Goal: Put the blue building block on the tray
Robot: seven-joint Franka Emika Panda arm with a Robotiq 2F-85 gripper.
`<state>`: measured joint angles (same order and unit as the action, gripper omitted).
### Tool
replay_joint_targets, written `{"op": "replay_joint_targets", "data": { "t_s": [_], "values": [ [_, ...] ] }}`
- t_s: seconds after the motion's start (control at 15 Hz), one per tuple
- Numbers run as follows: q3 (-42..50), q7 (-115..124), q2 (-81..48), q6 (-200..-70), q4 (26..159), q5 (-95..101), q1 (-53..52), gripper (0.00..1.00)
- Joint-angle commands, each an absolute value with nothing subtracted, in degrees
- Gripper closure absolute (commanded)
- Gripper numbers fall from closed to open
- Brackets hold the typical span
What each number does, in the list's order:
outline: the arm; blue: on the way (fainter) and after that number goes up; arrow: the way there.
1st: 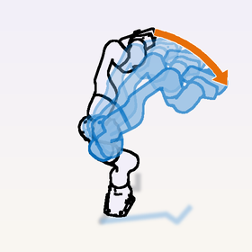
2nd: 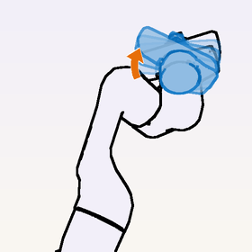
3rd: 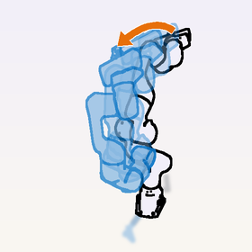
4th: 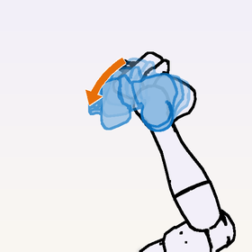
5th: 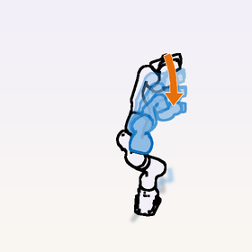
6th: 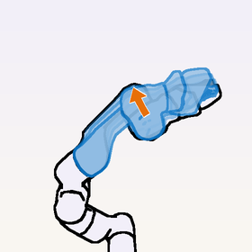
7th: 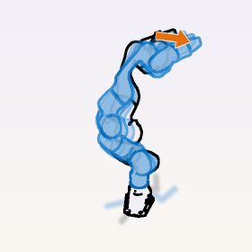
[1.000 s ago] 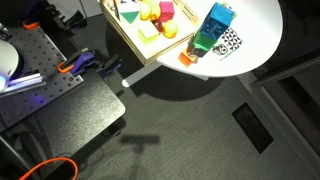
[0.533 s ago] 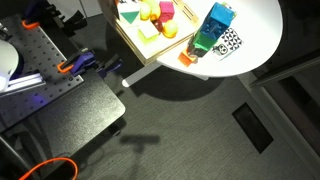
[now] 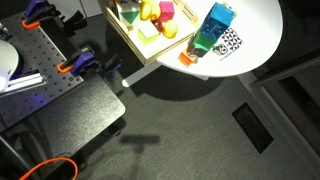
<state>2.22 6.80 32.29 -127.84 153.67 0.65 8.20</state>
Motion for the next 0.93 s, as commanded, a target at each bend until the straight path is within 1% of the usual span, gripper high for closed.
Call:
{"op": "replay_joint_targets", "data": {
  "t_s": [0.0, 0.4, 0.87],
  "values": [
    [3.01, 7.95, 25.02, -128.65, 148.05, 2.04, 9.80, 0.00],
    [4.66, 7.83, 16.78, -128.61, 141.65, 3.16, 11.07, 0.00],
    [8.29, 3.49, 10.53, -128.25, 136.27, 4.27, 11.14, 0.00]
  ]
}}
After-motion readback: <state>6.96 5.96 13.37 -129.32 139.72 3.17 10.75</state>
